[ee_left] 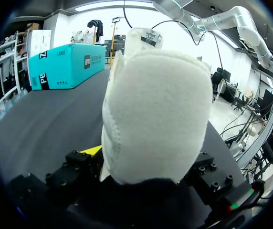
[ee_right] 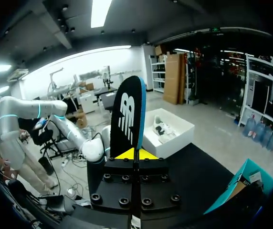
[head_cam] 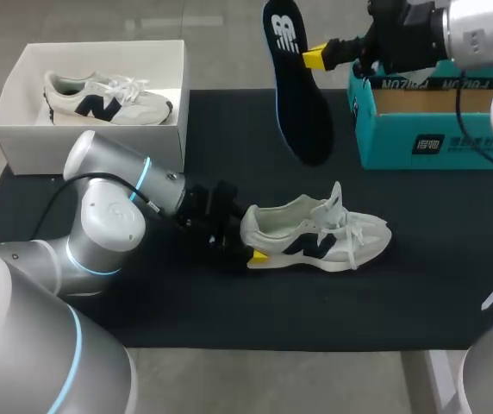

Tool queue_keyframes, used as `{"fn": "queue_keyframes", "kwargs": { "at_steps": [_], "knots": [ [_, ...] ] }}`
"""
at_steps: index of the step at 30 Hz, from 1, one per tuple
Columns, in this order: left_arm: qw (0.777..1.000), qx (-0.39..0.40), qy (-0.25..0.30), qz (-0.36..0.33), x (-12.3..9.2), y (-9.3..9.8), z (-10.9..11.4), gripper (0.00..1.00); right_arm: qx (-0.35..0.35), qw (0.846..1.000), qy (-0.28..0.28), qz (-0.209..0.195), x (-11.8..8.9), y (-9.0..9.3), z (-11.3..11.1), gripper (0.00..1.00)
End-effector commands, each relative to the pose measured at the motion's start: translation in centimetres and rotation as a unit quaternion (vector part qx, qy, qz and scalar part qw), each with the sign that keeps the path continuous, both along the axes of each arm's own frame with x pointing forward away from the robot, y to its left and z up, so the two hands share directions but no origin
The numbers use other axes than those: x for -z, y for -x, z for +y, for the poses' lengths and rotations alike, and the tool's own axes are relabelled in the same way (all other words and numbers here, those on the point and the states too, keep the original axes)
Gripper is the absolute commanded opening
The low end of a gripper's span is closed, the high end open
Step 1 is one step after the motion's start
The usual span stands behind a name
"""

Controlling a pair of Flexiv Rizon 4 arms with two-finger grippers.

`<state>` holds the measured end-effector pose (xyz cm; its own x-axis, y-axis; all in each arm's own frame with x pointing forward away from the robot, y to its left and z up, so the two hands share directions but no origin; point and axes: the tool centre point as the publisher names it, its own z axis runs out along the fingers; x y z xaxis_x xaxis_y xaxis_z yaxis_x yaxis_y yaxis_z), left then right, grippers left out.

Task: Take the shoe out of the shoebox, open the shoe tongue, remove and reinsert the insole, then place the shoe into the shoebox

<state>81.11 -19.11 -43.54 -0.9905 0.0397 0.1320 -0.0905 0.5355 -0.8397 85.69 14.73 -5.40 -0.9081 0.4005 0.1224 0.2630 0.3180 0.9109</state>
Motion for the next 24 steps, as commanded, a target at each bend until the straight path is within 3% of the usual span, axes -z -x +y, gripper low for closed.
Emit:
{"fn": "queue_keyframes", "kwargs": {
  "at_steps": [1, 8, 12, 18, 24],
  "knots": [
    [1.000, 0.000, -0.001, 0.000, 0.3, -0.1, -0.1, 0.00, 0.006, 1.000, -0.020, -0.001, -0.2, 0.8, 0.3, 0.00],
    [1.000, 0.000, -0.001, 0.000, 0.3, -0.1, -0.1, 0.00, 0.028, 0.996, -0.065, 0.048, -2.1, 7.1, 0.8, 0.00],
    [1.000, 0.000, -0.001, 0.000, 0.3, -0.1, -0.1, 0.00, 0.056, 0.994, -0.064, 0.063, -2.7, 10.2, 0.6, 0.00],
    [1.000, 0.000, -0.001, 0.000, 0.3, -0.1, -0.1, 0.00, 0.097, 0.990, -0.076, 0.062, -3.4, 13.5, 0.9, 0.00],
    [1.000, 0.000, -0.001, 0.000, 0.3, -0.1, -0.1, 0.00, 0.115, 0.987, -0.085, 0.070, -4.1, 15.5, 1.3, 0.00]
  ]
}}
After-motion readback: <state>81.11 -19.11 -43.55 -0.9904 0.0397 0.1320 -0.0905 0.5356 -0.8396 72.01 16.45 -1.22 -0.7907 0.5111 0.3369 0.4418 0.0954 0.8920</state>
